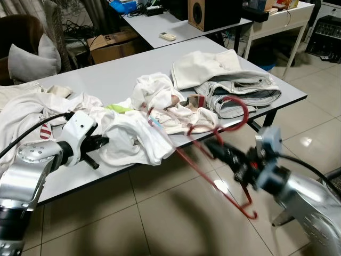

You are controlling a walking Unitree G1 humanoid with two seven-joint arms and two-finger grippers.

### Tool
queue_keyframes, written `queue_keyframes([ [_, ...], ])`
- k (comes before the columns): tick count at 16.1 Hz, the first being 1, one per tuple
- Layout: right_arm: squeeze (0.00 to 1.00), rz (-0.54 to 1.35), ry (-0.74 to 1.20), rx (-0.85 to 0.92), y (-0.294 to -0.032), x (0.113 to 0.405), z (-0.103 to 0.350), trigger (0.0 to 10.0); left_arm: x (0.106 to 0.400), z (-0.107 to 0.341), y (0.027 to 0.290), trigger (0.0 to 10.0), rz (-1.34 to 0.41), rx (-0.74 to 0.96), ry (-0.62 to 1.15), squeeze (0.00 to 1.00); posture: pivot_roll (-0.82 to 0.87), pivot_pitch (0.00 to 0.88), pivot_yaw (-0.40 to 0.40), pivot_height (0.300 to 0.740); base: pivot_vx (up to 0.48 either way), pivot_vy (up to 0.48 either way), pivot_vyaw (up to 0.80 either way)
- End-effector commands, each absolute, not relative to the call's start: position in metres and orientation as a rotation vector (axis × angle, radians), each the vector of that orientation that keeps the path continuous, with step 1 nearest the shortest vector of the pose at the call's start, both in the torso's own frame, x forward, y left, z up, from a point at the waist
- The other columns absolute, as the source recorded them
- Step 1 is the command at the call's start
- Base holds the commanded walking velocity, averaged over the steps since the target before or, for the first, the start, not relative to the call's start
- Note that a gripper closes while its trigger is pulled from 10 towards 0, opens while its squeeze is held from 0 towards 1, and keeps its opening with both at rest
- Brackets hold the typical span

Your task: Hang hanger

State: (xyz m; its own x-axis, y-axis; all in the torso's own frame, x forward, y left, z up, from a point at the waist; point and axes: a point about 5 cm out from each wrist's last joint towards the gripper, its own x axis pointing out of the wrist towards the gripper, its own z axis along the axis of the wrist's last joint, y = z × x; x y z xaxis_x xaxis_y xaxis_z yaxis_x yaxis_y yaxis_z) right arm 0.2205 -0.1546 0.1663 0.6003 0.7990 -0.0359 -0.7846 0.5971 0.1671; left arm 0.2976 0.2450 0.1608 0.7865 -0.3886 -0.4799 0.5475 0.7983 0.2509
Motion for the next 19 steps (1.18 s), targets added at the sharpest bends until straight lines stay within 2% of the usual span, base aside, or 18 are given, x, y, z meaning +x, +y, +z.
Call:
queue_keyframes([
  [1, 0.0, 0.983, 0.102, 0.146, -0.152, 0.214, 0.173, 10.0, 0.303, 0.174, 0.246, 0.0, -0.49, 0.416, 0.37, 0.0, -0.06, 0.0, 0.151, 0.74, 0.0, 0.0, 0.0],
  [6, 0.0, 0.999, 0.176, 0.13, -0.149, 0.213, 0.166, 10.0, 0.311, 0.224, 0.231, 0.0, -0.538, 0.541, 0.219, 0.0, -0.06, 0.0, 0.122, 0.74, 0.0, 0.0, 0.0],
  [10, 0.0, 0.873, 0.231, 0.118, -0.145, 0.239, 0.157, 10.0, 0.304, 0.236, 0.214, 0.0, -0.622, 0.6, 0.184, 0.0, -0.05, 0.0, 0.106, 0.74, 0.0, 0.0, 0.0],
  [13, 0.0, 0.854, 0.278, 0.108, -0.139, 0.248, 0.153, 10.0, 0.304, 0.248, 0.215, 0.0, -0.61, 0.645, 0.163, 0.0, -0.05, 0.0, 0.1, 0.74, 0.0, 0.0, 0.0],
  [15, 0.0, 0.808, 0.3, 0.072, -0.14, 0.261, 0.152, 10.0, 0.311, 0.252, 0.222, 0.0, -0.551, 0.668, 0.155, 0.0, -0.05, 0.0, 0.098, 0.74, 0.0, 0.0, 0.0],
  [16, 0.0, 0.738, 0.271, 0.016, -0.144, 0.278, 0.157, 10.0, 0.322, 0.259, 0.232, 0.0, -0.439, 0.717, 0.125, 0.0, -0.05, 0.0, 0.096, 0.74, 0.0, 0.0, 0.0],
  [17, 0.0, 0.714, 0.256, -0.001, -0.146, 0.284, 0.16, 10.0, 0.326, 0.263, 0.236, 0.0, -0.398, 0.734, 0.108, 0.0, -0.06, 0.0, 0.099, 0.74, 0.0, 0.0, 0.0],
  [18, 0.0, 0.617, 0.099, -0.024, -0.155, 0.305, 0.188, 10.0, 0.337, 0.296, 0.246, 0.0, -0.238, 0.723, -0.04, 0.0, -0.06, 0.0, 0.098, 0.74, 0.0, 0.0, 0.0],
  [19, 0.0, 0.601, 0.004, 0.005, -0.158, 0.312, 0.207, 10.0, 0.34, 0.313, 0.25, 0.0, -0.176, 0.704, -0.112, 0.0, -0.06, 0.0, 0.097, 0.74, 0.0, 0.0, 0.0],
])
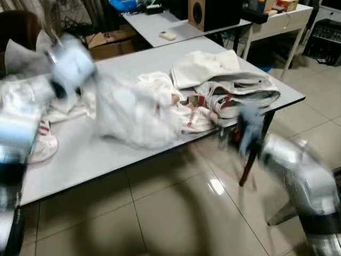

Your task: Hang hanger

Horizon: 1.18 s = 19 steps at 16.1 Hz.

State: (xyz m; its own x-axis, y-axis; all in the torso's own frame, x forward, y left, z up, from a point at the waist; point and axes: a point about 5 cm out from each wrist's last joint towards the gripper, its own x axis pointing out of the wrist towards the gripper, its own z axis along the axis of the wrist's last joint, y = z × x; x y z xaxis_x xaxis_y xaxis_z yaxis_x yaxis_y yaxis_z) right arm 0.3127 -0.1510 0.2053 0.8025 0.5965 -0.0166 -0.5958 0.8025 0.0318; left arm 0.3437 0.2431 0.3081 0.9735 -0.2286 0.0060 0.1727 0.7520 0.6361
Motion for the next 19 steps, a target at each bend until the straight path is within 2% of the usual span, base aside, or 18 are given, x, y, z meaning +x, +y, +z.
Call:
queue_keyframes([
  [1, 0.0, 0.631, -0.1, 0.038, -0.157, 0.312, 0.23, 10.0, 0.339, 0.33, 0.255, 0.0, -0.14, 0.683, -0.168, 0.0, -0.06, 0.0, 0.096, 0.74, 0.0, 0.0, 0.0],
  [3, 0.0, 0.69, -0.049, -0.028, -0.154, 0.306, 0.223, 10.0, 0.337, 0.314, 0.255, 0.0, -0.196, 0.709, -0.085, 0.0, -0.06, 0.0, 0.093, 0.74, 0.0, 0.0, 0.0],
  [4, 0.0, 0.696, 0.009, -0.046, -0.153, 0.3, 0.205, 10.0, 0.334, 0.292, 0.249, 0.0, -0.255, 0.71, -0.028, 0.0, -0.06, 0.0, 0.089, 0.74, 0.0, 0.0, 0.0],
  [8, 0.0, 0.758, 0.003, -0.005, -0.148, 0.293, 0.205, 10.0, 0.337, 0.29, 0.241, 0.0, -0.31, 0.699, -0.044, 0.0, -0.07, 0.0, 0.09, 0.74, 0.0, 0.0, 0.0],
  [10, 0.0, 0.929, 0.035, -0.034, -0.138, 0.272, 0.198, 10.0, 0.336, 0.286, 0.236, 0.0, -0.333, 0.693, -0.036, 0.0, -0.07, 0.0, 0.092, 0.74, 0.0, 0.0, 0.0],
  [12, 0.0, 0.979, 0.046, -0.025, -0.136, 0.263, 0.196, 10.0, 0.338, 0.285, 0.237, 0.0, -0.314, 0.687, -0.028, 0.0, -0.07, 0.0, 0.092, 0.74, 0.0, 0.0, 0.0],
  [19, 0.0, 0.869, 0.184, -0.072, -0.159, 0.256, 0.175, 10.0, 0.341, 0.307, 0.242, 0.0, -0.211, 0.612, -0.144, 0.0, -0.08, 0.0, 0.098, 0.74, 0.0, 0.0, 0.0],
])
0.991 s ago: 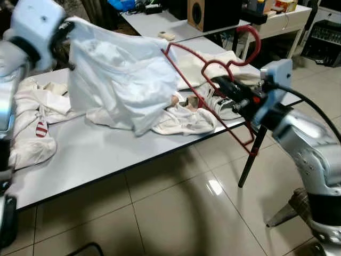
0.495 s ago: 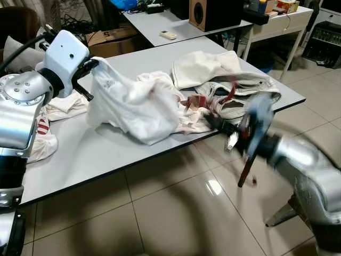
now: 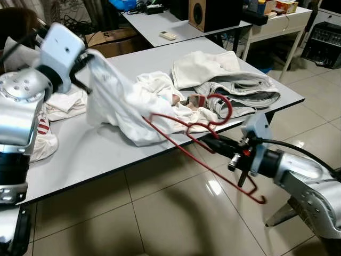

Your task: Hang hanger

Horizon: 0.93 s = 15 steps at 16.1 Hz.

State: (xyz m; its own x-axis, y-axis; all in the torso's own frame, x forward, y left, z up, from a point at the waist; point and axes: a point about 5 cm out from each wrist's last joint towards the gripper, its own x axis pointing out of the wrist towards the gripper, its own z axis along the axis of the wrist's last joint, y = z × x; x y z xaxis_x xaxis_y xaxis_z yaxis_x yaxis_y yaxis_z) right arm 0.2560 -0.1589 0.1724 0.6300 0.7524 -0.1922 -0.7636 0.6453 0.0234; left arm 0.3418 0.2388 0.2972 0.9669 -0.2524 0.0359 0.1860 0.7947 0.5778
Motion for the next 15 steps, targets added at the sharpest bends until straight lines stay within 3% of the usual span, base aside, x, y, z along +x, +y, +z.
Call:
queue_keyframes([
  [1, 0.0, 0.829, 0.184, -0.069, -0.165, 0.257, 0.175, 10.0, 0.341, 0.313, 0.241, 0.0, -0.206, 0.581, -0.186, 0.0, -0.08, 0.0, 0.098, 0.74, 0.0, 0.0, 0.0],
  [6, 0.0, 0.943, 0.109, -0.019, -0.168, 0.237, 0.186, 10.0, 0.339, 0.312, 0.227, 0.0, -0.297, 0.575, -0.203, 0.0, -0.08, 0.0, 0.105, 0.74, 0.0, 0.0, 0.0],
  [15, 0.0, 0.996, 0.027, 0.092, -0.145, 0.242, 0.195, 10.0, 0.331, 0.283, 0.199, 0.0, -0.5, 0.622, -0.114, 0.0, -0.08, 0.0, 0.103, 0.74, 0.0, 0.0, 0.0],
])
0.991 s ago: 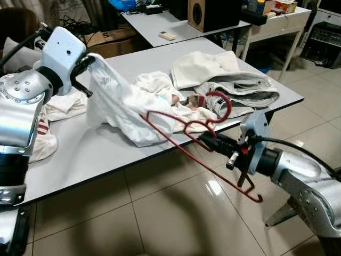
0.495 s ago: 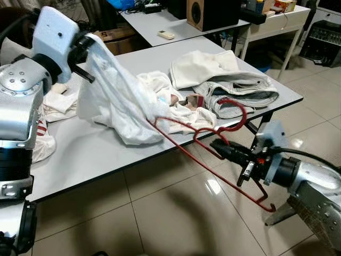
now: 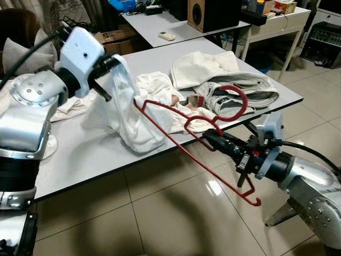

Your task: Hang hanger

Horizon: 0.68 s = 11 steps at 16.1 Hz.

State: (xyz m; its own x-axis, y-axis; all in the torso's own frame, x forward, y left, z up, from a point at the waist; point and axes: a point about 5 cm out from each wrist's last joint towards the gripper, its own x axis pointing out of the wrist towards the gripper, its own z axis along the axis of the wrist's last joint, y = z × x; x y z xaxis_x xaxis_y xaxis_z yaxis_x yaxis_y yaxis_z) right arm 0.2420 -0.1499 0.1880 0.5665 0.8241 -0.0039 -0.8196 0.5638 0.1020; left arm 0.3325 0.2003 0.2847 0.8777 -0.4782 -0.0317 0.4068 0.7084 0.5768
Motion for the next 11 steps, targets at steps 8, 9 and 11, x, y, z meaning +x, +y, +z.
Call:
queue_keyframes([
  [8, 0.0, 1.045, 0.16, 0.106, -0.15, 0.228, 0.184, 10.0, 0.339, 0.293, 0.219, 0.0, -0.306, 0.544, -0.131, 0.0, -0.08, 0.0, 0.103, 0.74, 0.0, 0.0, 0.0],
  [9, 0.0, 1.081, 0.178, 0.096, -0.149, 0.223, 0.182, 10.0, 0.34, 0.294, 0.218, 0.0, -0.308, 0.541, -0.135, 0.0, -0.08, 0.0, 0.105, 0.74, 0.0, 0.0, 0.0],
  [11, 0.0, 1.096, 0.212, 0.083, -0.148, 0.219, 0.177, 10.0, 0.339, 0.295, 0.209, 0.0, -0.376, 0.521, -0.152, 0.0, -0.09, 0.0, 0.111, 0.74, 0.0, 0.0, 0.0],
])
